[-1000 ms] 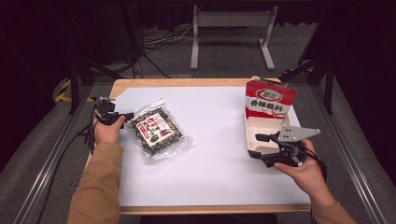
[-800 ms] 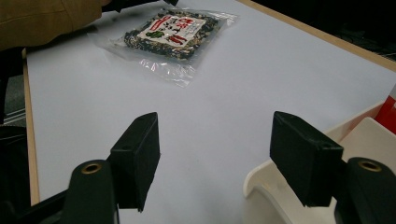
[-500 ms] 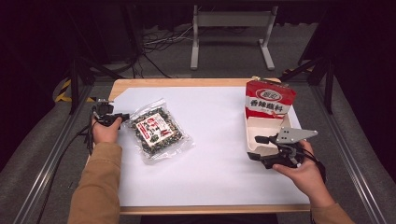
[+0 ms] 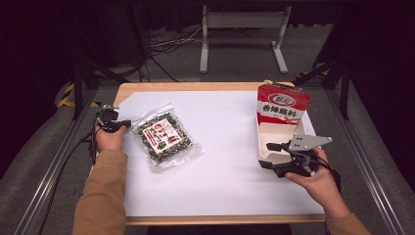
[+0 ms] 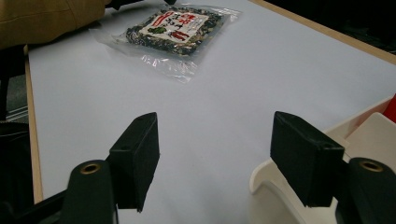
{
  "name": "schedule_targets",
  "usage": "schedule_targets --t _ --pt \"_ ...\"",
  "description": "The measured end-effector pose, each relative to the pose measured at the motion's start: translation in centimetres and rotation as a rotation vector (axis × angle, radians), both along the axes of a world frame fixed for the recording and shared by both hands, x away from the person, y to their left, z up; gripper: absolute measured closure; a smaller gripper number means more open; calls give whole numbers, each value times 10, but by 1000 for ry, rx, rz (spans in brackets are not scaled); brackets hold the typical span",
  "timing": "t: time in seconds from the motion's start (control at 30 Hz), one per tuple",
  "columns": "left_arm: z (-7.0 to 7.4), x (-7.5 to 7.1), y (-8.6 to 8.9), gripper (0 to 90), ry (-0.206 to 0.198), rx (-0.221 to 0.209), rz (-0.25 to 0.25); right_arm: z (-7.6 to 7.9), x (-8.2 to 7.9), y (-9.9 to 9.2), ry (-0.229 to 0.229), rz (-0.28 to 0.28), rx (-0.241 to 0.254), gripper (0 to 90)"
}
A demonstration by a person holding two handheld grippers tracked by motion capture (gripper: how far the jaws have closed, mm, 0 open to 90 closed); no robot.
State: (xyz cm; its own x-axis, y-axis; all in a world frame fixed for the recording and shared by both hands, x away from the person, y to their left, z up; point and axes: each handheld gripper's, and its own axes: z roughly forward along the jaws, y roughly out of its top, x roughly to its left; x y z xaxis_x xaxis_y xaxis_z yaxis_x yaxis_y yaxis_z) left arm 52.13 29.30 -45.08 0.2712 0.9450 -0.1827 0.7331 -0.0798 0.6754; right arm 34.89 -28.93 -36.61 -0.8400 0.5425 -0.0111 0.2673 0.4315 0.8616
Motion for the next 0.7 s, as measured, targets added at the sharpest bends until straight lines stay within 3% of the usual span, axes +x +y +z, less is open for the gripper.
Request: schedule_targets --t 0.33,0.53,0.7 --pt "10 -7 0 900 -18 41 -27 1 0 -1 -2 -4 5 327" --pt "22 -15 2 900 -45 18 -35 3 1 -2 -6 -7 12 327" --pt "41 -26 -1 900 -103 -10 -68 4 1 -3 -9 -6 16 328"
